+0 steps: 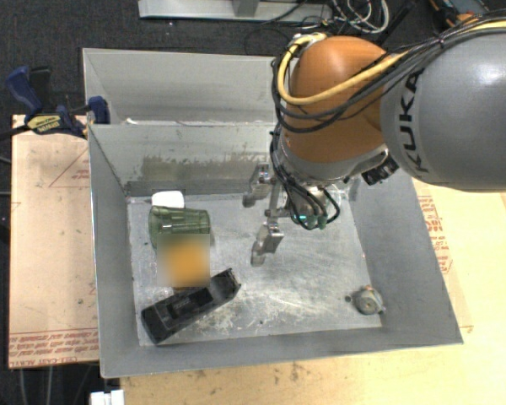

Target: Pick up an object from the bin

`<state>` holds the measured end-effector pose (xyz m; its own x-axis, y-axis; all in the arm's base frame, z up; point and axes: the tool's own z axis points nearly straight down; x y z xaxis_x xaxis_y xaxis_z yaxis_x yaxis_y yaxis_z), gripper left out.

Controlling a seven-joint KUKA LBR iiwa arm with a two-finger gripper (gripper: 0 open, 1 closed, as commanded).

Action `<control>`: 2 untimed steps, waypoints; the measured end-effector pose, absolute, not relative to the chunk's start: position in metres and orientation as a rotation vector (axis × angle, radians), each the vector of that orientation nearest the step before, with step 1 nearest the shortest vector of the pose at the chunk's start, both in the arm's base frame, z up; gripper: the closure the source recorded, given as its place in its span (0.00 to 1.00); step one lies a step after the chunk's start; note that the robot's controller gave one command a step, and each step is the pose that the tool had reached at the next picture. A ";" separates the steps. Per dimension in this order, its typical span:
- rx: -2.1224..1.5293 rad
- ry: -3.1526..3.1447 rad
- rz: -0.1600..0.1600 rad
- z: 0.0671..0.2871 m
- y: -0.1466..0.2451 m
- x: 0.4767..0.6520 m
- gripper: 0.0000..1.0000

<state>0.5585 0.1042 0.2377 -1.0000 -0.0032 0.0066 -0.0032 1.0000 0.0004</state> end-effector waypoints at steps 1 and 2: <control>0.001 -3.143 -0.002 0.242 0.104 0.560 0.00; 0.061 -3.151 -0.003 0.201 0.118 0.562 0.00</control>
Offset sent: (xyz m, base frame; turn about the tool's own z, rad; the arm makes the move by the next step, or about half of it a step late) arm 0.0018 0.0379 -0.1088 -0.0999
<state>0.5623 0.1184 0.2010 -0.9992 -0.0387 -0.0101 -0.0387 0.9993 0.0016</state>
